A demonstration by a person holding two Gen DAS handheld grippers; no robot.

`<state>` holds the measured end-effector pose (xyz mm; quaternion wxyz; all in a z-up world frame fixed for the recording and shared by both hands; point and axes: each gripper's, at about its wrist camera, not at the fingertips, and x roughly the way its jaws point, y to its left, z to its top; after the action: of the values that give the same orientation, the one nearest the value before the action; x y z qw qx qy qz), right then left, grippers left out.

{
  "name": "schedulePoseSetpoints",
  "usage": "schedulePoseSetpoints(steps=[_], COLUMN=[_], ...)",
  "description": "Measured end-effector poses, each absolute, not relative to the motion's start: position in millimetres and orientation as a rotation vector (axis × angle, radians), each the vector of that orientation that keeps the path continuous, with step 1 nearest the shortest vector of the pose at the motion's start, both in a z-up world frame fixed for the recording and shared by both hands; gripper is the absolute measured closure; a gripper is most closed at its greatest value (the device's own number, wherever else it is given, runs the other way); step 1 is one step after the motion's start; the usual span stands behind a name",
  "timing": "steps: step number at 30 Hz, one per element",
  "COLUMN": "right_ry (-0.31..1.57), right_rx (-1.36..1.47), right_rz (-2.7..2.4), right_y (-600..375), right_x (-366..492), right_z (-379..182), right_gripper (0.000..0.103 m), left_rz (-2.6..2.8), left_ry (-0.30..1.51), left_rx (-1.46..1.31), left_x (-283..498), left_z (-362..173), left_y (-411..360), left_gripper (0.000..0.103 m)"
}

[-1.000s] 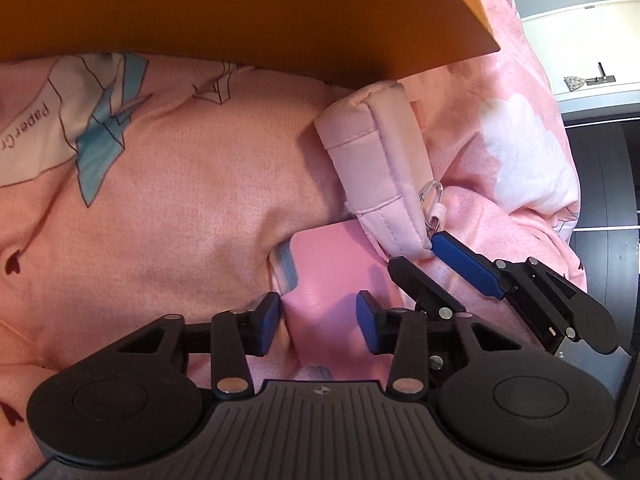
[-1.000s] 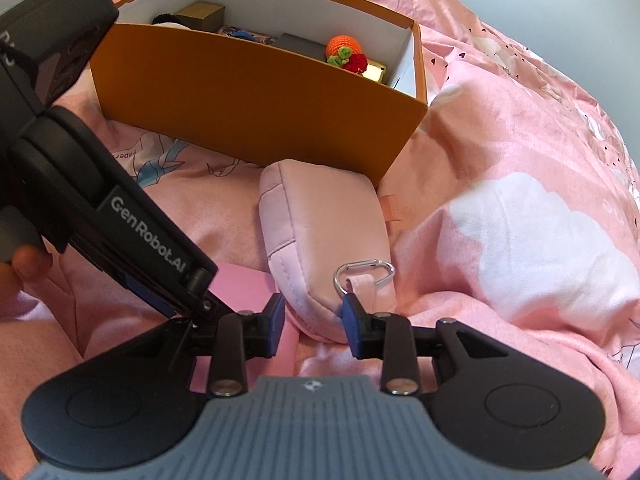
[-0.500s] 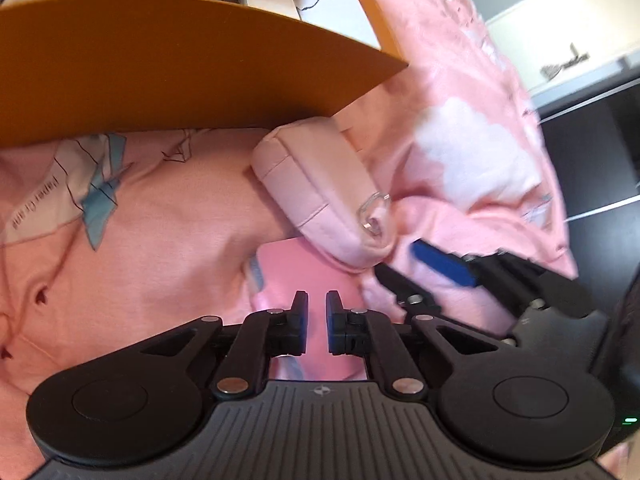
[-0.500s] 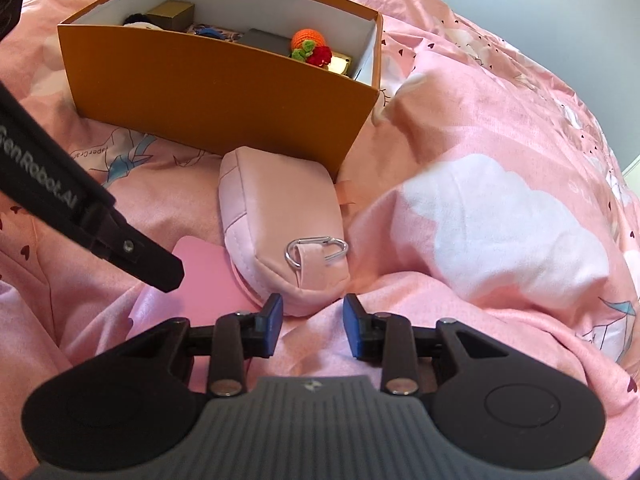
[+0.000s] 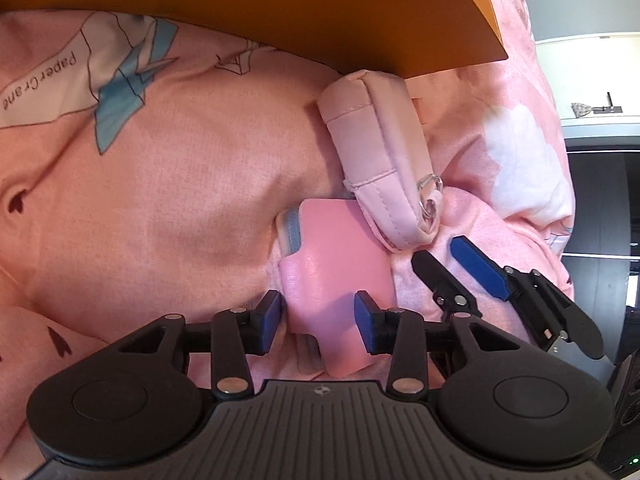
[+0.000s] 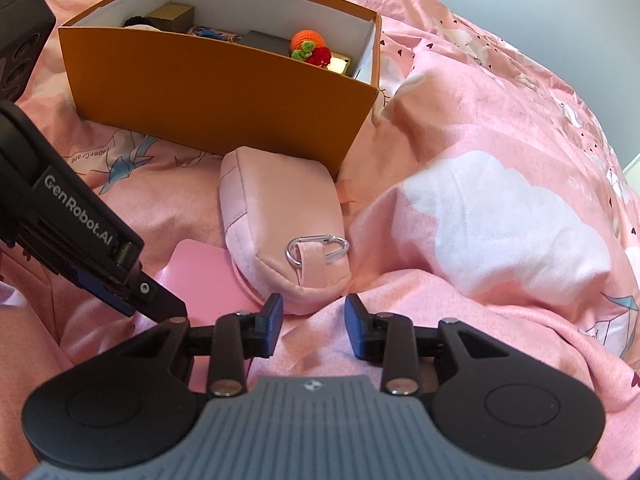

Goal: Organize objects
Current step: 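Grasp the pink notebook with the left tool, then lift the notebook with the left tool while the right tool grasps the pink pouch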

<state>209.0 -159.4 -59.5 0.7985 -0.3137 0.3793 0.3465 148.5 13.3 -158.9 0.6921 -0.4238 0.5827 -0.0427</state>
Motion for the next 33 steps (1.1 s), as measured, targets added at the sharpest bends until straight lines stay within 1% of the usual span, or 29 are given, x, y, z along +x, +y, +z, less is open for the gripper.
schedulePoseSetpoints(steps=[5,8,10,13,16,23,24,25,26,28,30,32,33], right_ry=[0.827,0.837,0.843,0.850,0.848,0.754,0.739,0.723,0.704,0.679,0.690,0.729,0.746], right_rx=[-0.663,-0.655,-0.652,-0.644,-0.647,-0.823,-0.851,-0.874,-0.895,-0.928,-0.922,-0.903,-0.898], right_rz=[0.747,0.755,0.760,0.767,0.782,0.879,0.893,0.904,0.912,0.921,0.931,0.932,0.919], right_y=[-161,-163,-163,-165,-166,-159,-158,-157,-156,-156,-156,-156,-155], right_x=[210,211,211,211,211,201,200,199,197,196,197,202,204], right_z=[-58,-58,-58,-57,-56,-59,-59,-59,-58,-57,-56,-56,-58], right_gripper=[0.067,0.067,0.067,0.067,0.067,0.065,0.065,0.061,0.060,0.060,0.062,0.065,0.072], left_rz=[-0.116,-0.155,-0.169,-0.143,-0.142,-0.187,-0.192,-0.200,-0.206,-0.225,-0.217,-0.215,-0.219], left_ry=[1.268,1.208,1.193,1.235,1.240,1.195,1.182,1.166,1.152,1.128,1.139,1.141,1.136], left_rx=[-0.940,-0.943,-0.897,-0.889,-0.923,-0.996,-1.008,-1.018,-1.021,-1.039,-1.040,-1.053,-1.068], left_x=[148,150,155,162,166,163,162,162,160,158,160,160,160], left_z=[-144,-135,-129,-139,-150,-159,-158,-157,-154,-153,-154,-155,-155], left_y=[12,12,8,3,3,6,8,8,9,11,11,11,11], left_gripper=[0.059,0.060,0.061,0.062,0.062,0.062,0.062,0.062,0.066,0.066,0.066,0.067,0.067])
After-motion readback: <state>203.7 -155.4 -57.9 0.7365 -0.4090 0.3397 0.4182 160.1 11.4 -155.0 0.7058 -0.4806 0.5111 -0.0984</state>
